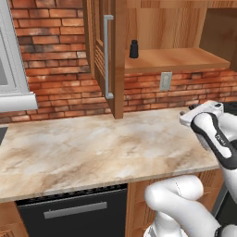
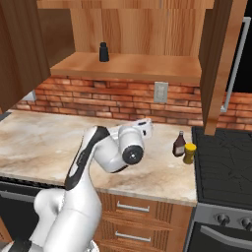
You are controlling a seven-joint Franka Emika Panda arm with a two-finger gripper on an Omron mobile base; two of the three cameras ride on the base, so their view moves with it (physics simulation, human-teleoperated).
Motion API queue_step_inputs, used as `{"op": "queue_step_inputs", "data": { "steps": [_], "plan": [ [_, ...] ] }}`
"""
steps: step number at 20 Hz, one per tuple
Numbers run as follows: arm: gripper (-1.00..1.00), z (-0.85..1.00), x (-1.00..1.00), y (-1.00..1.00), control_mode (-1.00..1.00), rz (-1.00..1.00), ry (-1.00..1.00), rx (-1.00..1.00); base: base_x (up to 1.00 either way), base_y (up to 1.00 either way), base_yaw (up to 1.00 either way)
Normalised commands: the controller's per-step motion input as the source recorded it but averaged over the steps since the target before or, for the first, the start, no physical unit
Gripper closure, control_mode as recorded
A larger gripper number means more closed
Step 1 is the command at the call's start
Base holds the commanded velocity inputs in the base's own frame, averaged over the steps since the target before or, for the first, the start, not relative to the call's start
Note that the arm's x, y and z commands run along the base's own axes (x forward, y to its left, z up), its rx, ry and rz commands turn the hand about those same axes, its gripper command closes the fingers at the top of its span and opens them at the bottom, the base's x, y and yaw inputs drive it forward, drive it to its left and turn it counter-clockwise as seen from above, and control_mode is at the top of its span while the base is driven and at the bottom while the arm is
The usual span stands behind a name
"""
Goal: Collect the turmeric, ketchup, and shaker from the cabinet and place them next to the stove.
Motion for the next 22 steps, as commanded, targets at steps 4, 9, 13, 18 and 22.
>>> {"op": "queue_step_inputs", "data": {
  "steps": [4, 9, 13, 18, 22],
  "plan": [
    [-1.0, 0.97, 0.0, 0.59, -1.0, -0.15, 0.14, 0.01, 0.0, 0.0, 0.0],
    [-1.0, 0.96, 0.0, 0.52, -1.0, -0.14, 0.17, 0.02, 0.0, 0.0, 0.0],
    [-1.0, 0.85, 0.0, 0.44, -1.0, -0.15, 0.19, 0.04, 0.0, 0.0, 0.0],
    [-1.0, 0.59, 0.06, 0.33, -1.0, -0.14, 0.17, 0.04, 0.0, 0.0, 0.0],
    [-1.0, 0.05, 0.04, 0.04, -1.0, -0.04, 0.03, 0.01, 0.0, 0.0, 0.0]
  ]
}}
